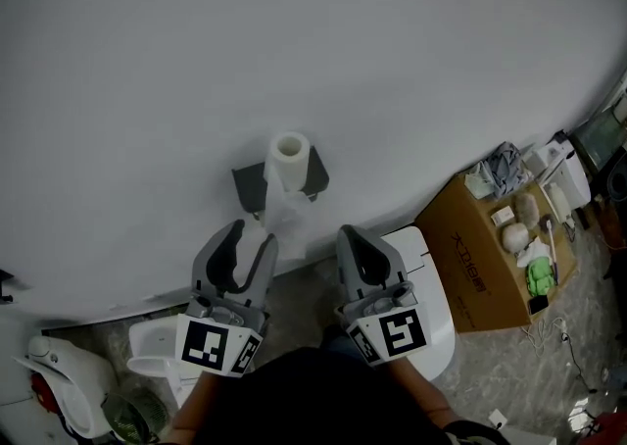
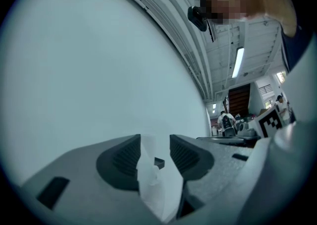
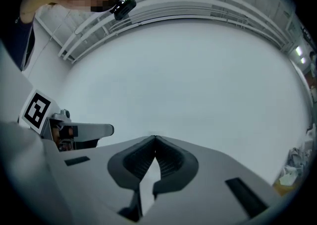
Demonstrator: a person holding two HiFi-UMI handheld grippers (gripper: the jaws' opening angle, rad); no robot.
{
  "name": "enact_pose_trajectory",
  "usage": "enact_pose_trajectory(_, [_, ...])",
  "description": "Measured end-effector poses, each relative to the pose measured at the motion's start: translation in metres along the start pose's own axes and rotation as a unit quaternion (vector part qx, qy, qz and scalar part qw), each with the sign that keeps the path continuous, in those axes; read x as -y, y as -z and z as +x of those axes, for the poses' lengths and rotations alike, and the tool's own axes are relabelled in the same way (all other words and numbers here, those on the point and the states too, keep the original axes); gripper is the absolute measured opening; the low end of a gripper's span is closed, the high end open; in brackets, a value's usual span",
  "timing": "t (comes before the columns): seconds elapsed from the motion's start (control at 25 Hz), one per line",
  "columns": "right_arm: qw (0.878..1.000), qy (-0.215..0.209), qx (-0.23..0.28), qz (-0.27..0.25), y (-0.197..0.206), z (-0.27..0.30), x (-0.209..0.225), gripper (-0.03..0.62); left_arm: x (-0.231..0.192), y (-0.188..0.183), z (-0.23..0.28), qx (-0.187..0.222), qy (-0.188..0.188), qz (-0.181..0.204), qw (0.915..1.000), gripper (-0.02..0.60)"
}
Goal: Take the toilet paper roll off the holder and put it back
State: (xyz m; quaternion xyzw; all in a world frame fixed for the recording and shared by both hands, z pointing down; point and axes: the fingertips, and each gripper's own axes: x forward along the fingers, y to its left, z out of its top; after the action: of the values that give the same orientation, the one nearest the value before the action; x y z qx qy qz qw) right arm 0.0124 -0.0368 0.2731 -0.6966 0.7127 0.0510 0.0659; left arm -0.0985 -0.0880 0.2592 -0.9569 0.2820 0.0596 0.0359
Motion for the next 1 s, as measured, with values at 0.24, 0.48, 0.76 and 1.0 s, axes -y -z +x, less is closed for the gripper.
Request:
enact_pose_trajectory(0.24, [0.999, -0.04, -0.002, 0.008, 0.008, 0.035, 0.025, 0.015, -0.007, 0.009, 0.034, -0.005, -0.03, 0.003, 0.9995, 0.175])
enact_pose_trajectory(0.48, [0.997, -0.082, 0.001, 0.011, 0.012, 0.062, 0.043, 0.017, -0.01, 0.017, 0.059, -0.01, -0.063, 0.009, 0.9979, 0.19])
enact_pose_trajectory(0.76, [0.991, -0.13, 0.006, 0.027, 0.014, 0.084, 0.057, 0.016, -0.013, 0.026, 0.078, -0.023, -0.112, 0.012, 0.9933, 0.207])
enact_pose_trajectory(1.0, [0.984, -0.17, 0.003, 0.045, 0.013, 0.096, 0.064, 0.015, -0.015, 0.031, 0.094, -0.039, -0.149, 0.011, 0.988, 0.243])
